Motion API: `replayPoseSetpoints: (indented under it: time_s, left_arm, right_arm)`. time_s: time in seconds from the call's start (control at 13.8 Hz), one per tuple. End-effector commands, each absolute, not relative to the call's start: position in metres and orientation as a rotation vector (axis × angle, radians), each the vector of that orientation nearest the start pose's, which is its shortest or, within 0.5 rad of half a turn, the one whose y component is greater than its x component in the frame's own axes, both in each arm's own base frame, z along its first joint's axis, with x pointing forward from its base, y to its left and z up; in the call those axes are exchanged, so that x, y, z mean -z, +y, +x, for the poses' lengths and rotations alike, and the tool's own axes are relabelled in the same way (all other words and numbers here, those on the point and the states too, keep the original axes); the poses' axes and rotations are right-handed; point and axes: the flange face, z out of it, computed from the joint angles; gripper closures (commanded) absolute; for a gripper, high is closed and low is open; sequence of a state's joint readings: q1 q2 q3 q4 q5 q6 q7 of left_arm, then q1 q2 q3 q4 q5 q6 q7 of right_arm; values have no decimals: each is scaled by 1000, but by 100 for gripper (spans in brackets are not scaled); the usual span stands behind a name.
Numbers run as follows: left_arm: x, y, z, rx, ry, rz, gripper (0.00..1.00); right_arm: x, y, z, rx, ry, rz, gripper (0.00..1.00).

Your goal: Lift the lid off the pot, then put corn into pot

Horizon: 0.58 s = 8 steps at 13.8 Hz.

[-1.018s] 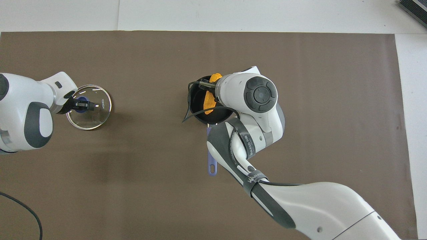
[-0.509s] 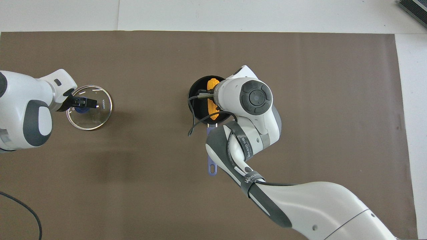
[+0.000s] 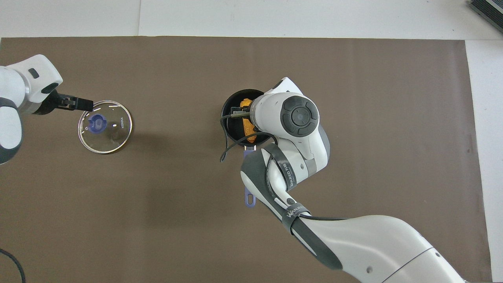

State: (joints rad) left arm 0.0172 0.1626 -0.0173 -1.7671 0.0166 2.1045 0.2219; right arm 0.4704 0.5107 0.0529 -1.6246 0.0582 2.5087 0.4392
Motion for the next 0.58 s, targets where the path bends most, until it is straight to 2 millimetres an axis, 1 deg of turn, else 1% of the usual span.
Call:
replayPoseSetpoints:
  time_s: [0.0, 0.15, 0.22, 0.29, 0.36, 0.44, 0.51]
  left_arm:
    - [-559, -9, 616, 246, 416, -3008, 0]
    - [-603, -19, 599, 214, 427, -3016, 0]
    - [-623, -24, 587, 220, 422, -3020, 0]
    - [-642, -24, 574, 249, 414, -3022, 0]
    - [-653, -29, 564, 248, 423, -3023, 0]
    - [-657, -32, 557, 225, 418, -3041, 0]
    - [-666, -34, 548, 223, 379, -3060, 0]
  right_arm:
    - [-370, 347, 628, 458, -39, -2857, 13]
    - [-383, 342, 635, 495, -51, -2849, 5]
    - [-392, 332, 640, 524, -51, -2851, 0]
    - [-409, 326, 641, 554, -51, -2841, 0]
    - [-428, 316, 642, 572, -44, -2840, 0]
    - [-446, 304, 639, 549, -28, -2857, 0]
    - [-458, 284, 640, 495, -3, -2891, 0]
